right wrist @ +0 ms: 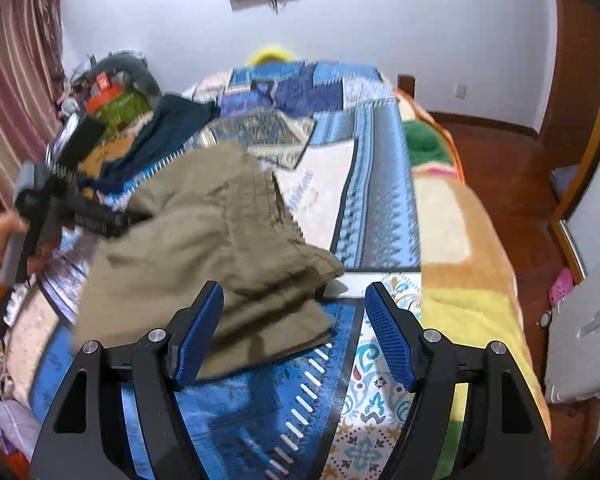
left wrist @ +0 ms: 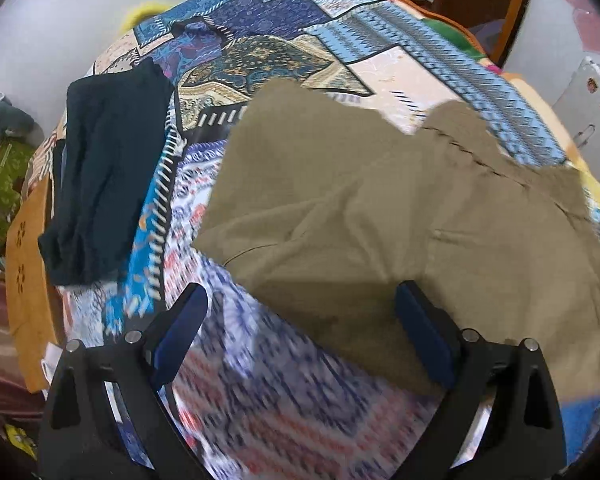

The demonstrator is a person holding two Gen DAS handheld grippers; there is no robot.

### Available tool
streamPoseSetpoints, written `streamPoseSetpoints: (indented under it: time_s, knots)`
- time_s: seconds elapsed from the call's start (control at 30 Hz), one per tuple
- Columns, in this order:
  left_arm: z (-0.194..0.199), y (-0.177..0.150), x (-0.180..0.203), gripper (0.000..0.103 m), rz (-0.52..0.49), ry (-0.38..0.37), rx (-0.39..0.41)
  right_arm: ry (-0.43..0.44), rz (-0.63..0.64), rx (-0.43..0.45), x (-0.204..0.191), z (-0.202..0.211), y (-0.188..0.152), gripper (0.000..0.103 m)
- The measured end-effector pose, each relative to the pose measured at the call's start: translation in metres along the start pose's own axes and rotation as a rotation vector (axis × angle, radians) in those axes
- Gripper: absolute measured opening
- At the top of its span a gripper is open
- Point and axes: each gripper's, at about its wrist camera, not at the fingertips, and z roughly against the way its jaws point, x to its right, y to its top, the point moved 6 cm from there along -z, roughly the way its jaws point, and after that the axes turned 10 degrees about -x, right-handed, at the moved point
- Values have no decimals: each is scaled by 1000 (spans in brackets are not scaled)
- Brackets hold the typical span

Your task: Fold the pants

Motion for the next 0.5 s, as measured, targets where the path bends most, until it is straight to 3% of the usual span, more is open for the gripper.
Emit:
streamPoseSetpoints:
  time_s: [0.2, 0.5]
  knots:
    - [25, -24, 27, 96, 3, -46, 63, 60, 36, 7, -26, 1, -2, 70]
    - [25, -31, 42, 96, 45, -121, 81, 117, -11, -145, -25, -56, -29, 70]
